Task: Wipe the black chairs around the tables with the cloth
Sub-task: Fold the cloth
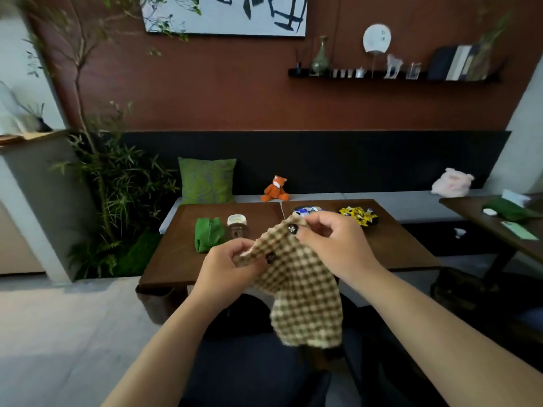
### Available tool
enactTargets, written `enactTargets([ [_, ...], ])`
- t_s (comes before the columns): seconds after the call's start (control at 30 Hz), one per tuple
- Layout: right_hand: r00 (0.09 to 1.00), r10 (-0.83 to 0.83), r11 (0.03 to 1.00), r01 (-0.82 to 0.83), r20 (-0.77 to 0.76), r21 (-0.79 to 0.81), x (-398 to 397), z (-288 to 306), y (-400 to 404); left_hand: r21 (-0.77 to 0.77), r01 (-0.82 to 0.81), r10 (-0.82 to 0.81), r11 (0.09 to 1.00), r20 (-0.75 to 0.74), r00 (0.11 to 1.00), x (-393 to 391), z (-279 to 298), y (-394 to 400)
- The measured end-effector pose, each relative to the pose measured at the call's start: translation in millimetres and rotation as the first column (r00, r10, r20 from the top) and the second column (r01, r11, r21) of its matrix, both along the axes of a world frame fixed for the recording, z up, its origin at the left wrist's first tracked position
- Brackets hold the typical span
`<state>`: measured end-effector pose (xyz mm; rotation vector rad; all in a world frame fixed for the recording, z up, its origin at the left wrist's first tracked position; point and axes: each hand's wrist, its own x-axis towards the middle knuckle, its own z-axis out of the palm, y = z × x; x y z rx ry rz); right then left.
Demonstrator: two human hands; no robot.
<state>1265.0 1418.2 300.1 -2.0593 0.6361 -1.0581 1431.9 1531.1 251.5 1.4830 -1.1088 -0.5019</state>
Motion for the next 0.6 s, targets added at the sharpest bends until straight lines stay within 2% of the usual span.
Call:
enactTargets([
  [0.03,1.0,-0.004,1.0,0.004,-0.027,0.021,-12,1,2,0.017,-0.028,0.028,0.999,-0.011,1.0,-7,-2,5],
  [0.1,0.992,0.008,0.994,0.006,-0.126,0.111,-34,3,2,0.055,-0.062,0.069,0.997,-0.128,0.989,-20,-4,13],
  [0.17,0.95,0.06,0.975,0.01,-0.307,0.223,-50,7,0,0.088,-0.064,0.084,0.994,-0.246,0.966,-29,0,18],
  [0.23,0.891,0.084,0.971,0.028,-0.446,0.239,-61,15,-3,0.107,-0.058,0.081,0.993,-0.226,0.971,-37,10,18],
  [0.27,0.883,0.074,0.975,0.032,-0.463,0.218,-65,22,-4,0.108,-0.048,0.067,0.993,-0.172,0.983,-40,17,16],
  [0.37,0.92,0.054,0.99,0.001,-0.388,0.14,-70,48,-5,0.127,0.059,-0.062,0.99,0.023,0.998,-52,46,7],
  [0.43,0.942,0.065,0.995,-0.036,-0.329,0.095,-70,65,-4,0.129,0.11,-0.123,0.986,0.102,0.987,-60,59,-1],
  [0.53,0.948,0.161,0.985,-0.135,-0.274,0.111,-69,82,-2,0.128,0.133,-0.141,0.983,0.051,0.989,-63,64,-15],
  [0.6,0.942,0.239,0.965,-0.203,-0.235,0.168,-67,87,-4,0.134,0.195,-0.185,0.972,-0.082,0.979,-57,61,-21],
])
